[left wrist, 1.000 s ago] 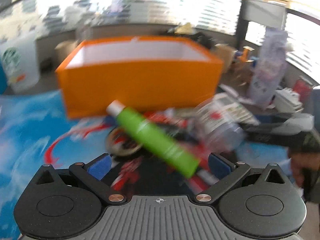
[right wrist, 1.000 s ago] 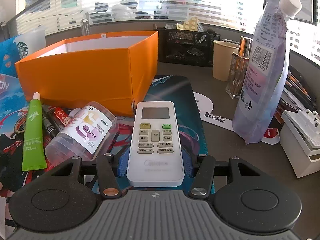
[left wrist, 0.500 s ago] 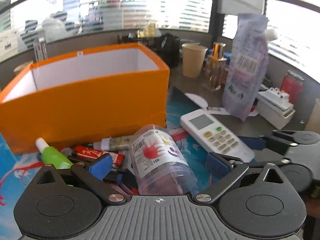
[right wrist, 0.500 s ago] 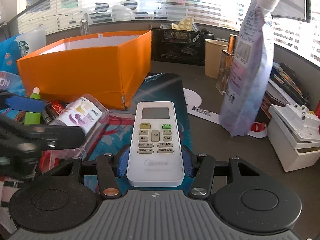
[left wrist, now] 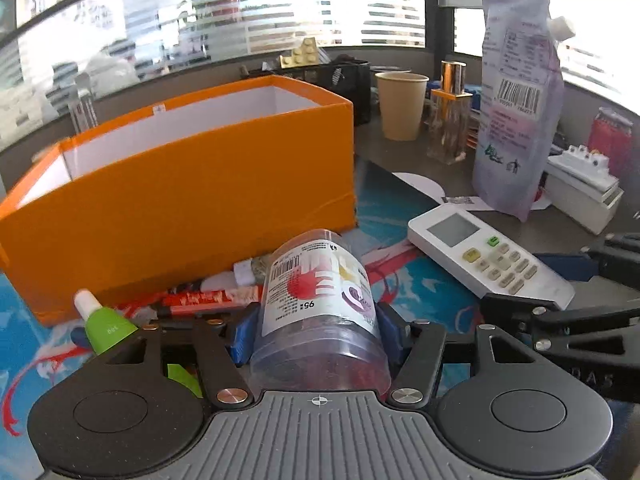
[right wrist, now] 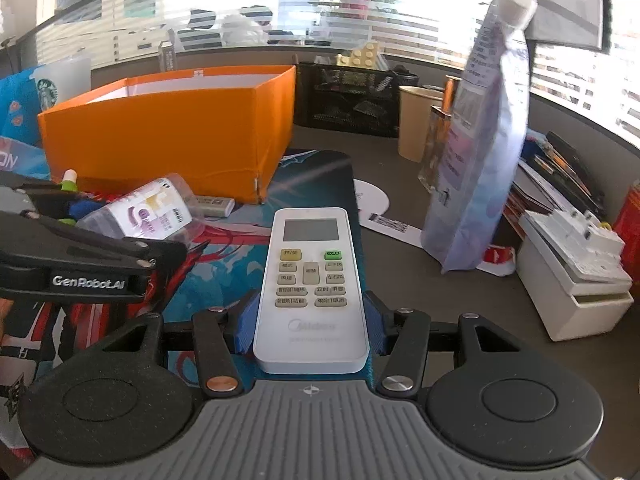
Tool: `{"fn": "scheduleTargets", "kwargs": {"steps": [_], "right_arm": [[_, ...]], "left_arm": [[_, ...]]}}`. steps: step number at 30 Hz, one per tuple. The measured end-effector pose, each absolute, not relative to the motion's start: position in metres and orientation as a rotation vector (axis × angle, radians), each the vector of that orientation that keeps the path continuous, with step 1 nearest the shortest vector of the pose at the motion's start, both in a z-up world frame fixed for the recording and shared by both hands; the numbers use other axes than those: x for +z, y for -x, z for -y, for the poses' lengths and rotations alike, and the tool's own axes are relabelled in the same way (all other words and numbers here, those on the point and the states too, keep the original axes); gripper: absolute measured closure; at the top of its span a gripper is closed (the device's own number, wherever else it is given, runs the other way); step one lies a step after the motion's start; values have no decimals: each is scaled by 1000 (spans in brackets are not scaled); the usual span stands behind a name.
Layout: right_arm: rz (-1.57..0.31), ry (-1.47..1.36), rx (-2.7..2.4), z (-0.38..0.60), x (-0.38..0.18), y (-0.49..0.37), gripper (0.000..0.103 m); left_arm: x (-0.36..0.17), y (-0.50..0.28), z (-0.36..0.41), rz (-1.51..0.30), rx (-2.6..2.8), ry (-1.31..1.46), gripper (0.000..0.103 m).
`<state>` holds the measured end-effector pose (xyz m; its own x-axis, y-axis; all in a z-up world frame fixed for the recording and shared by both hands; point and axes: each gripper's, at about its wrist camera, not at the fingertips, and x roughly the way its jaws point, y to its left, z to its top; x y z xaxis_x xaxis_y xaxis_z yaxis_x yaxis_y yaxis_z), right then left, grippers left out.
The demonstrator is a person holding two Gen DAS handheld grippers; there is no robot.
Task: Organize rigid objects
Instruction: 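Close the right tool on the white remote while the left tool grasps the clear jar, then carry the remote in the right tool into the orange box while the left tool carries the jar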
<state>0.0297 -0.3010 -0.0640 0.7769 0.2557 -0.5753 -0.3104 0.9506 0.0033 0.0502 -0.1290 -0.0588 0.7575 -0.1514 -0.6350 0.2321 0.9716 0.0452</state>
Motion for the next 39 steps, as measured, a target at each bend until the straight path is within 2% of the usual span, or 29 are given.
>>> {"fn": "scheduleTargets", "kwargs": {"steps": [3,22,39], "right_arm": [[-618,16,316,311,-63,-29,53],[-465,71,345,279,-11,4,53],[-370,92,387,237,32,17,53]], "left_arm": [[-57,-44,129,-671,-216,-127,44],[1,0,73,-511,-177,-30,44],[31,8,31,-430,-143,23,43]]}}
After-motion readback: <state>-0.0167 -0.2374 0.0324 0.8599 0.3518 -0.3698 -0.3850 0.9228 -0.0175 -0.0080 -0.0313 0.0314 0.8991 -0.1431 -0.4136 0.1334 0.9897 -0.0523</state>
